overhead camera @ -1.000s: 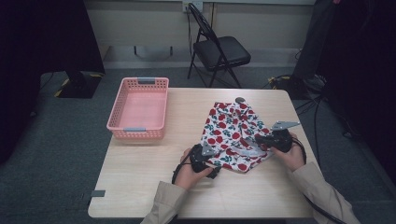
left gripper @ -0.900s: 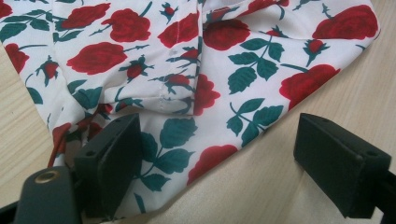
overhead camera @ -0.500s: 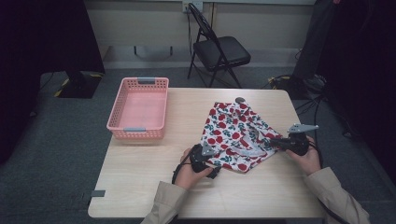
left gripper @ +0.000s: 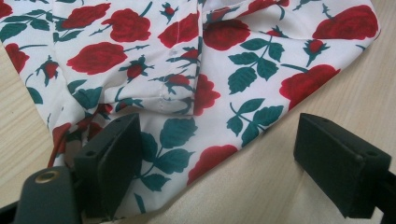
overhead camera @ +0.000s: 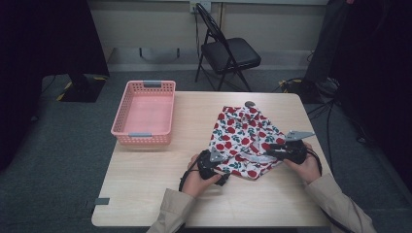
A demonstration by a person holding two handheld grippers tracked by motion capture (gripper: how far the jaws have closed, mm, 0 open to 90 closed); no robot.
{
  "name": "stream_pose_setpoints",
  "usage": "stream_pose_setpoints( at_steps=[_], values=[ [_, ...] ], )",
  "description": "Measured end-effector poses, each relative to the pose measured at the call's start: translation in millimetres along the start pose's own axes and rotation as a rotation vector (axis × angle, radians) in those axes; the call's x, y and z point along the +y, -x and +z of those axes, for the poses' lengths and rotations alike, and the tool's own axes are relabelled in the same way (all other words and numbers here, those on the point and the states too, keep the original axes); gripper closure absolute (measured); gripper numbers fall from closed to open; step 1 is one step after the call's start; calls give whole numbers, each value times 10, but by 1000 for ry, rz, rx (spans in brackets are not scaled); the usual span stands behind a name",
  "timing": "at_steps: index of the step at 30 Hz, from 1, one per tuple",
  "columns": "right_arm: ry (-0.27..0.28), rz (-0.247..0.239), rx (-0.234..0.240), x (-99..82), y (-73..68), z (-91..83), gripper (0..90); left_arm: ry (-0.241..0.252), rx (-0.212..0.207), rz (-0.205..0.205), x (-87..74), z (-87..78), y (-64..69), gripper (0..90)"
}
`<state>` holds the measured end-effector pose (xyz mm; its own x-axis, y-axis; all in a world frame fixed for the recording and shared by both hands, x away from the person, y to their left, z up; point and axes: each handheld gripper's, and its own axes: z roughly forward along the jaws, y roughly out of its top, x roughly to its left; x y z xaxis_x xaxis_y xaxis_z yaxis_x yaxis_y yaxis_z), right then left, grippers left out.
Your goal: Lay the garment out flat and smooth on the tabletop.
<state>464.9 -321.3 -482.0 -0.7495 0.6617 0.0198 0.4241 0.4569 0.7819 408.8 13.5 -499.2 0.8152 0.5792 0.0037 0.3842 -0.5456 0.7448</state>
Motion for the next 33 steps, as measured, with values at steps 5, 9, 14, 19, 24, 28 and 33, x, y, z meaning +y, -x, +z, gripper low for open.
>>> stream_pose_setpoints(
  at_steps=[5, 9, 14, 19, 24, 28, 33],
  values=[
    [-17, -28, 19, 38, -103, 153, 650, 0, 0, 0, 0, 0, 0, 151],
    [-37, -34, 2, 28, -119, 223, 670, 0, 0, 0, 0, 0, 0, 151],
    [-36, -1, 16, 33, -80, 208, 831, 0, 0, 0, 0, 0, 0, 151],
    [-10, 42, 35, 30, -28, 135, 880, 0, 0, 0, 0, 0, 0, 151],
    [2, 55, 31, 42, 22, 60, 884, 0, 0, 0, 0, 0, 0, 151],
    [17, 59, 21, 77, 50, -8, 884, 0, 0, -1, 0, 0, 0, 151],
    [39, 76, 13, 111, 93, -89, 884, 0, 0, 0, 0, 0, 0, 151]
  ],
)
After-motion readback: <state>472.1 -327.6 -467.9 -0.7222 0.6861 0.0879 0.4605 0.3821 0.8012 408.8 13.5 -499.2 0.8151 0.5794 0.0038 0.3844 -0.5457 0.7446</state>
